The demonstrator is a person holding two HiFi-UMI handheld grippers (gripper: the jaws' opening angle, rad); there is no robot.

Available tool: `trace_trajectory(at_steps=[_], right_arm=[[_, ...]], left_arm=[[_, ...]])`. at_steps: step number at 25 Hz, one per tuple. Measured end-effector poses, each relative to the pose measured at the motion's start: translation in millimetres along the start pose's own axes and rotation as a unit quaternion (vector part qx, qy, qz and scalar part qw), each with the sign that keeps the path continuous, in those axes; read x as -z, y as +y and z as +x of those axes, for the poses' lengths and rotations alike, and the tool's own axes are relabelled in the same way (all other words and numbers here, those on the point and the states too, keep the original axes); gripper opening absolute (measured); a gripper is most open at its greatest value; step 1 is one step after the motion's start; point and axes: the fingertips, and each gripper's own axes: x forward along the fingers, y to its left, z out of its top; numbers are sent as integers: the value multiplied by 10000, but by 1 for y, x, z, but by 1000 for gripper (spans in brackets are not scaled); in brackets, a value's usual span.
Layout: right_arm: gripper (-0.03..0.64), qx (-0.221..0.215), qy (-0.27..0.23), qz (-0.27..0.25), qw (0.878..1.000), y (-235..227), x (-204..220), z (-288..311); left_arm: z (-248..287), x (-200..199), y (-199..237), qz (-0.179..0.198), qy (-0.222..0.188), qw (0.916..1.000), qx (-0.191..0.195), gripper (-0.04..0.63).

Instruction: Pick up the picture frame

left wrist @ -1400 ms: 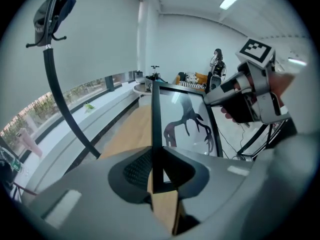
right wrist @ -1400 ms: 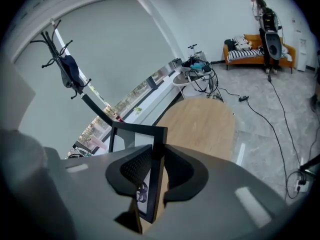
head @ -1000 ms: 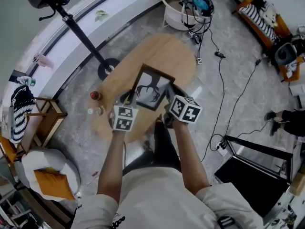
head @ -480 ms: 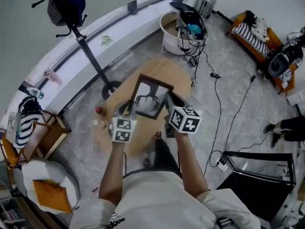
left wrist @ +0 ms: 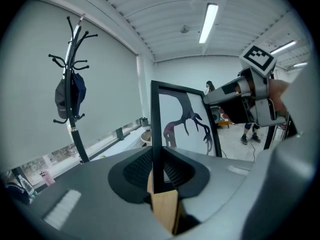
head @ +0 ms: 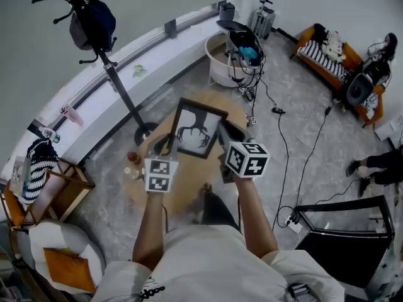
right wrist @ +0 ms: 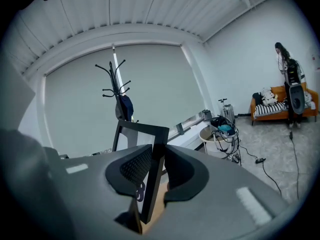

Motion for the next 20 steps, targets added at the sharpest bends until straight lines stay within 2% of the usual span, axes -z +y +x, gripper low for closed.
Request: trace_trajectory(at_steps=[12,20], right_arm=[[83,-466,-538,-385,9967,49,-49,-31],[83,-601,-839,-524,9933,69,-76,-53]], left_arm=[[-49,-54,16,146,-515,9982,-274,75],[-74,-87,19,344,-953,9940,-421,75]])
